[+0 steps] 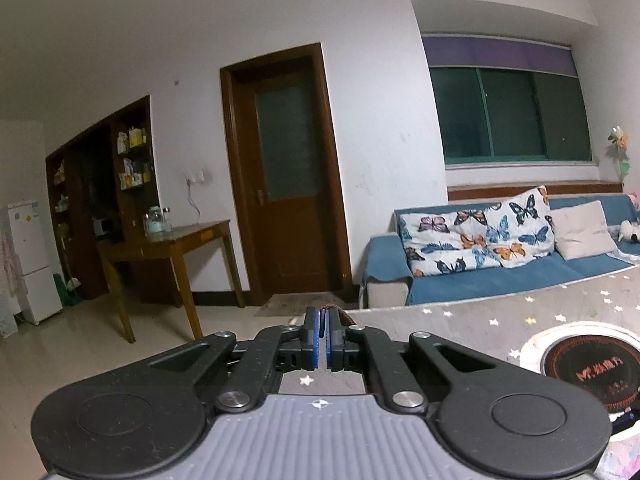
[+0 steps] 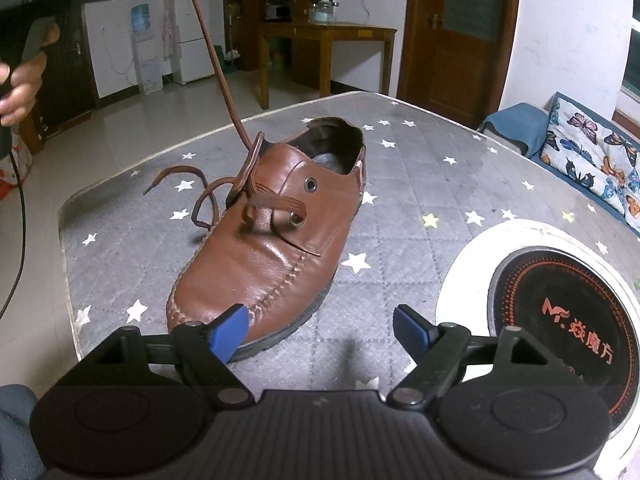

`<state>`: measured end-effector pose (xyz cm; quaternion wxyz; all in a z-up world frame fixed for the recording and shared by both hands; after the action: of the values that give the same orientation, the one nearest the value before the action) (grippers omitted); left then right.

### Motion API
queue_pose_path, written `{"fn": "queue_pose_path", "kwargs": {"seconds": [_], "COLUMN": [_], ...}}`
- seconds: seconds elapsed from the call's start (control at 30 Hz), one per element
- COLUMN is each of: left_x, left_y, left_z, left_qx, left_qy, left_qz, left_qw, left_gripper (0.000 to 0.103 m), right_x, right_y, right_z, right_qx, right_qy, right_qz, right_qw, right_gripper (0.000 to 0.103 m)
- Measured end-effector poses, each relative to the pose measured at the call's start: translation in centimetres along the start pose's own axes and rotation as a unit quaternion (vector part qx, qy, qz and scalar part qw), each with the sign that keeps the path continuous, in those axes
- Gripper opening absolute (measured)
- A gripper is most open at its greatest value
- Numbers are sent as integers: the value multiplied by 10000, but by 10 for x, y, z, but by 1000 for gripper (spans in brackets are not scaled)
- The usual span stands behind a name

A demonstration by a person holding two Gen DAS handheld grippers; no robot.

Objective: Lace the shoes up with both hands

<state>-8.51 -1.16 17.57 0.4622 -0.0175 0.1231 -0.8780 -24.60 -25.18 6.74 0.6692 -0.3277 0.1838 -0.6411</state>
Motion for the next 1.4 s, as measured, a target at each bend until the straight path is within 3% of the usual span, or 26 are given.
{"fn": "queue_pose_path", "kwargs": {"seconds": [0.53, 0.93, 1.4], "left_x": [-10, -11, -36], "left_y": [-13, -16, 15], "left_z": [38, 48, 41], "left_qx": [488, 647, 300], "left_qy": [268, 316, 303], "left_qz": [309, 639, 914], "left_qw": [9980, 9954, 9949], "left_gripper": [3, 3, 4], "right_x": [-4, -4, 0], "right_y": [0, 3, 4], "right_z": [-1, -3, -3], "right_qx": [9, -41, -79], "right_qy": [-17, 5, 43], "right_qz": [37, 50, -7], "right_qw": [10000, 10000, 10000], "right_gripper": [83, 83, 83]}}
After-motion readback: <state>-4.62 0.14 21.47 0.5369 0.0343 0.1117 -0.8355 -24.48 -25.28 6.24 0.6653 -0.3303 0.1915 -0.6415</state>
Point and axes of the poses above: each gripper's, at about its wrist camera, not at the fingertips, and y roughly the way its jaws point, x to its right, z to its top, the point moved 1 cm from there along y, roughly the way its jaws point, and after that the axes turned 13 degrees about -z, right-handed, at the moved point
